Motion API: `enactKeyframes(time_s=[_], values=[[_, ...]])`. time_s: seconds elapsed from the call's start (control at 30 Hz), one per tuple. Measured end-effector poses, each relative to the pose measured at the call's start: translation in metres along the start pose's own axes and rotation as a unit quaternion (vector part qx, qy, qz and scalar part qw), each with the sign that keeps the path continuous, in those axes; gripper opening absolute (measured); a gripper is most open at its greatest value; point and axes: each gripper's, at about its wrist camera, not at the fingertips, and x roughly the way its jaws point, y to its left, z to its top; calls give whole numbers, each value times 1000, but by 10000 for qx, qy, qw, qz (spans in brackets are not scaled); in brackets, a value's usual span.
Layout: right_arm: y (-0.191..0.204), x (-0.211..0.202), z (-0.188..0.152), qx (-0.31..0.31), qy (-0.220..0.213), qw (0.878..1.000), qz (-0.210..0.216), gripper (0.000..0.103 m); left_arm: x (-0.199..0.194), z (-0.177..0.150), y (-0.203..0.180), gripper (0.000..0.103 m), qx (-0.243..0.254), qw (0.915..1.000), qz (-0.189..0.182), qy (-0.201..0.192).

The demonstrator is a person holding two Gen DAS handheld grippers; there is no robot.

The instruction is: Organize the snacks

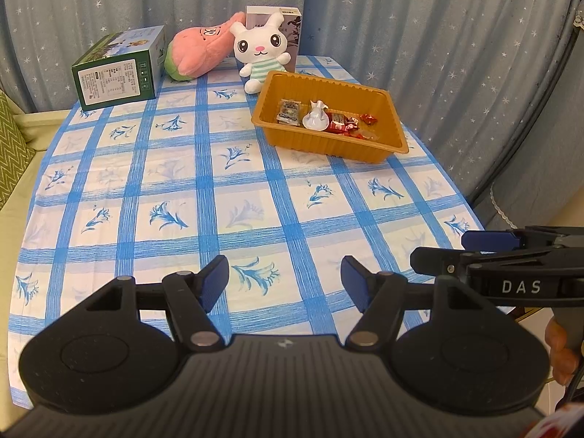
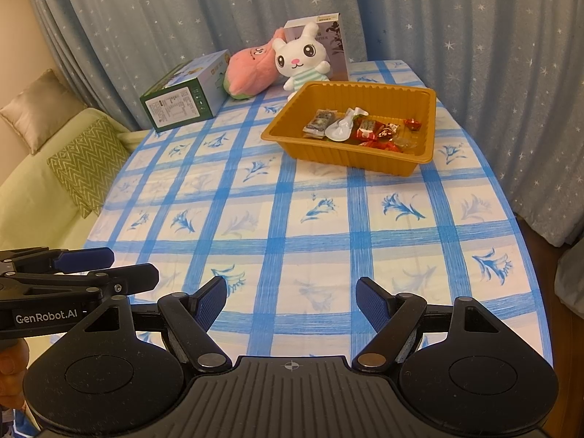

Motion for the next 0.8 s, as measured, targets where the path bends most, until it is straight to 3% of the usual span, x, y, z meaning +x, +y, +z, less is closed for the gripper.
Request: enactKeyframes(time_s=[0.8], values=[[-2,1,1,-2,4,10000,21,78,11,11,-11,67,-64,10000,64,19]])
